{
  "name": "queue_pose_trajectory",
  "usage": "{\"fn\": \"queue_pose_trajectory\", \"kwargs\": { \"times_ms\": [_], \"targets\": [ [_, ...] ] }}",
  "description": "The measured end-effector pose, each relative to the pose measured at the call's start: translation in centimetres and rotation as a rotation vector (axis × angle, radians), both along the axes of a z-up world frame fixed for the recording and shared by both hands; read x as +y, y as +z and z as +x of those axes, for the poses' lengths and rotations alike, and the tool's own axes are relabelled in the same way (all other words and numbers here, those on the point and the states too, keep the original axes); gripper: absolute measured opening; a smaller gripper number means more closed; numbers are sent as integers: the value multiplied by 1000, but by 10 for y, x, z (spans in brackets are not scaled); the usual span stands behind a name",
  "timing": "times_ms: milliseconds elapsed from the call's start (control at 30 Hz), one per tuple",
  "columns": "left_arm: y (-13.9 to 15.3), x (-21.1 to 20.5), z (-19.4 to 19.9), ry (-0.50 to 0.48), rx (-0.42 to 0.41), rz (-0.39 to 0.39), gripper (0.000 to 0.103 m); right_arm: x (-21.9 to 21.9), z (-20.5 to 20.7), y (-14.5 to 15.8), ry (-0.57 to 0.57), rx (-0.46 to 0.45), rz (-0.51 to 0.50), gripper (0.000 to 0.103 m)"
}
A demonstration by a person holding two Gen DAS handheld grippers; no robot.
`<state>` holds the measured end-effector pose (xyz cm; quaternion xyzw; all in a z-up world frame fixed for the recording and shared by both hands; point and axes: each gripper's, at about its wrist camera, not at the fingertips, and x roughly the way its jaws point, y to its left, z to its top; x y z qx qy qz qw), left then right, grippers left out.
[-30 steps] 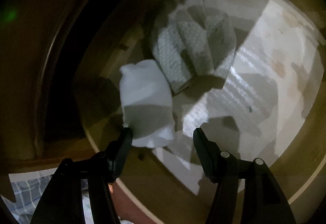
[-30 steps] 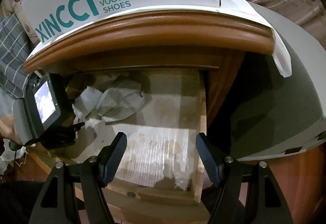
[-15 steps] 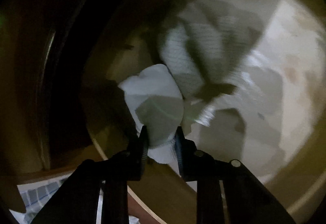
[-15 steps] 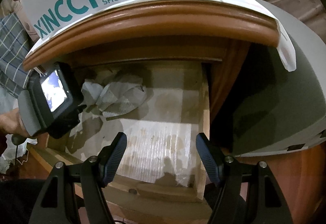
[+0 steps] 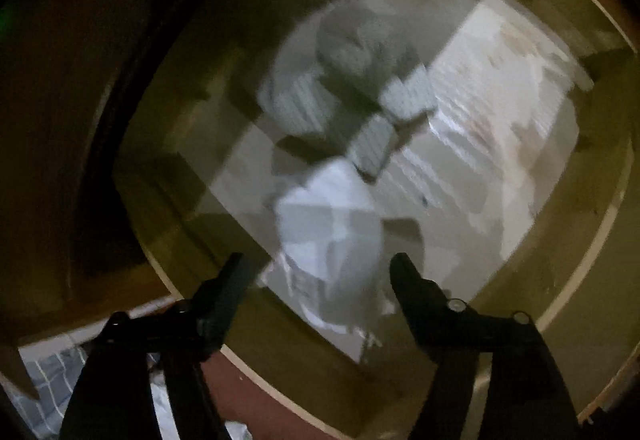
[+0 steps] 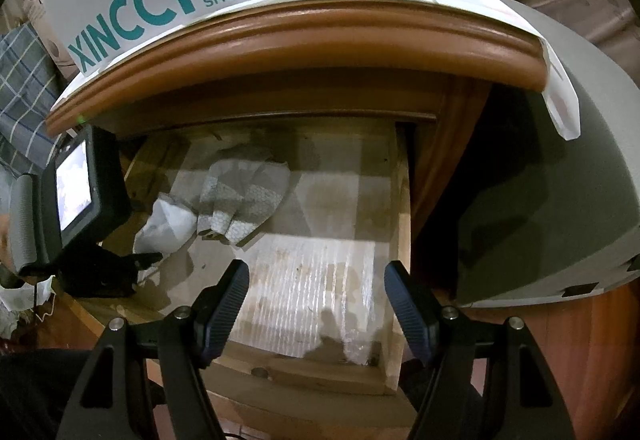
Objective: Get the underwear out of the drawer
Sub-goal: 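Lower the left gripper into the drawer and grasp the white sock, then lift the white sock out of the drawer with the left gripper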
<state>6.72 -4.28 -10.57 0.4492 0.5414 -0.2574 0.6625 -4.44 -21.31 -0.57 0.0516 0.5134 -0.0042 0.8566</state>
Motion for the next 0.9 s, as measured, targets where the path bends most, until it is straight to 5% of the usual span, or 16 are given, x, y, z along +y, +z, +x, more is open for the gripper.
{"fn": "queue_pose_trajectory", "kwargs": {
  "times_ms": [333, 367, 433, 567, 900],
  "targets": [
    [-33, -17, 9, 4, 0, 85, 75, -1, 2, -2, 4, 16, 7, 72],
    [-31, -18, 10, 2, -3, 74, 71, -2, 2, -2, 4, 17, 7, 72],
    [-27, -20, 7, 17, 26, 46, 46, -2, 3, -2, 6, 18, 5, 72],
    [-19, -21, 8, 34, 36, 37, 40, -2, 3, -3, 9, 22, 0, 72],
    [58, 19, -13, 161, -68, -146, 39, 4, 5, -4, 45, 7, -21, 72]
  ]
}}
